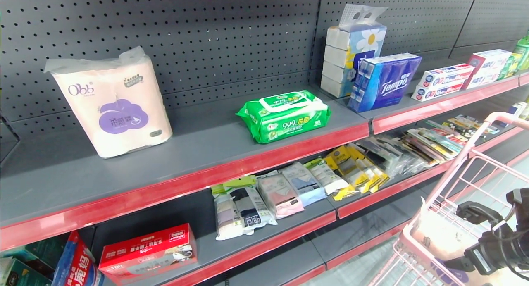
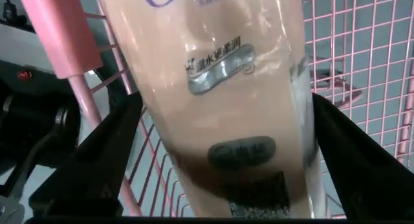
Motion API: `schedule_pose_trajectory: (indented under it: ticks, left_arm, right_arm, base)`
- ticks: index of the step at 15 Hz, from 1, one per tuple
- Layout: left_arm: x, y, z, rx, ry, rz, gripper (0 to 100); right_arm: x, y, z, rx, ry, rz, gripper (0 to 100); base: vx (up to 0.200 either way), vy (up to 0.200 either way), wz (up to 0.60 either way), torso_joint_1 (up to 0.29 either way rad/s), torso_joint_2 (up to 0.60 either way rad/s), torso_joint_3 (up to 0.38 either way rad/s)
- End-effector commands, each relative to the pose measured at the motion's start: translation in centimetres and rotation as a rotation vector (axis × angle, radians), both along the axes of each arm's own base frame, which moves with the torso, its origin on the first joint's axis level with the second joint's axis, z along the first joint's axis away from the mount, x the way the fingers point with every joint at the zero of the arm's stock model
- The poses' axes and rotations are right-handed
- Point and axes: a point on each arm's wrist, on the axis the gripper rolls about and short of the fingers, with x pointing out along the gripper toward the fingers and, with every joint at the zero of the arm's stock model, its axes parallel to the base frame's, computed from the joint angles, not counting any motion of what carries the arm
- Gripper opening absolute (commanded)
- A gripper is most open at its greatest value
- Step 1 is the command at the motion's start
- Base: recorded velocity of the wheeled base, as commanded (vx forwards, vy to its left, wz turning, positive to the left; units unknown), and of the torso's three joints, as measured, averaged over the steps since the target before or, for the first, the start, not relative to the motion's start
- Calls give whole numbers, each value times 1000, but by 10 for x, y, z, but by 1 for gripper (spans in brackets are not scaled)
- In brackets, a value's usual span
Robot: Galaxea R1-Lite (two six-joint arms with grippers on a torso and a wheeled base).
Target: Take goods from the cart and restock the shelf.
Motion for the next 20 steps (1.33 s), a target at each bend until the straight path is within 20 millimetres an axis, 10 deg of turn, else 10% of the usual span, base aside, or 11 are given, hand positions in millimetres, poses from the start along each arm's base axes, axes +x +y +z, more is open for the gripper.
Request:
schedule_pose_trajectory:
  ticks: [1, 20]
  left_arm:
    - [0, 0, 0, 0, 1, 1, 100]
    - [0, 0, 0, 0, 1, -1, 100]
  right_arm:
    - [6, -6, -8, -6, 16, 21, 100]
    - [67, 4, -27, -65, 66, 250, 100]
  base:
    - [0, 0, 0, 0, 0, 0]
    - [0, 0, 0, 0, 0, 0]
